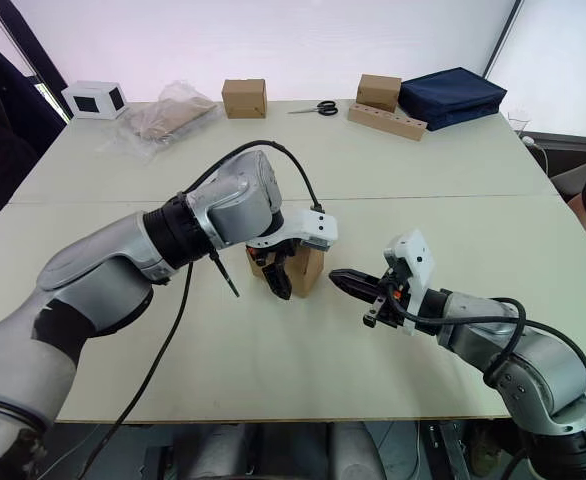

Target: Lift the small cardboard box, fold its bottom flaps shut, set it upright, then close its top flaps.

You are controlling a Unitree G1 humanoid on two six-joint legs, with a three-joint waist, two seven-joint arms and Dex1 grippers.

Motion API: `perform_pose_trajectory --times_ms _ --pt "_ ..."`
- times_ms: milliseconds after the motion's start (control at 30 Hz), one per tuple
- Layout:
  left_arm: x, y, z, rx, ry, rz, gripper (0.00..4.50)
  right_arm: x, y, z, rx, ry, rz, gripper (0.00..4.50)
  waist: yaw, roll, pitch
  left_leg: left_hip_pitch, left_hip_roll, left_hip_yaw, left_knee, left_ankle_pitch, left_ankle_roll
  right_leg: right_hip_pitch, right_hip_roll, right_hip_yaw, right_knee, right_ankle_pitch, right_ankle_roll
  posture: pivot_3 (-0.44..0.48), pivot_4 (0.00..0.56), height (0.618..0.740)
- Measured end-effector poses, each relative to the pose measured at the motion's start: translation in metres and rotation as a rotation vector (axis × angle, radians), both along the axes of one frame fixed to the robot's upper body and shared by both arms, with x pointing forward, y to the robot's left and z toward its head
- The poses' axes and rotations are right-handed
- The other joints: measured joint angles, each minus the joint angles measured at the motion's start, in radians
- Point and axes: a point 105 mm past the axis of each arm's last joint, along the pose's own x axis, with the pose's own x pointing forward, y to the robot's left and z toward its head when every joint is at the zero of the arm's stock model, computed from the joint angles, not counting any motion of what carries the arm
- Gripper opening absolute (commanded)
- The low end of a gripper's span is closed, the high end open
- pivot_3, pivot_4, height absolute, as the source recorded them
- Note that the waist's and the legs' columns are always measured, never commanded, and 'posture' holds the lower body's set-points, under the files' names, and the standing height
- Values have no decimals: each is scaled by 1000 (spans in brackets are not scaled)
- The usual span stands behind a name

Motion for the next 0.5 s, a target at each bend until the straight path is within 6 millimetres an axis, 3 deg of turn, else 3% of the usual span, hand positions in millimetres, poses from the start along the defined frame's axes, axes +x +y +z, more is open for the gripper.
perform_pose_trajectory --times_ms 367,500 --pt "0 5 2 0 6 22 4465 5 0 -5 1 -4 -12 0 0 0 0 0 0 0 0 0 0 0 0 0 0 0 0 0 150 740" --pt "2 13 15 -11 1 40 4465 6 0 -5 3 -6 -12 0 0 0 0 0 0 0 0 0 0 -1 0 0 1 0 0 0 150 740"
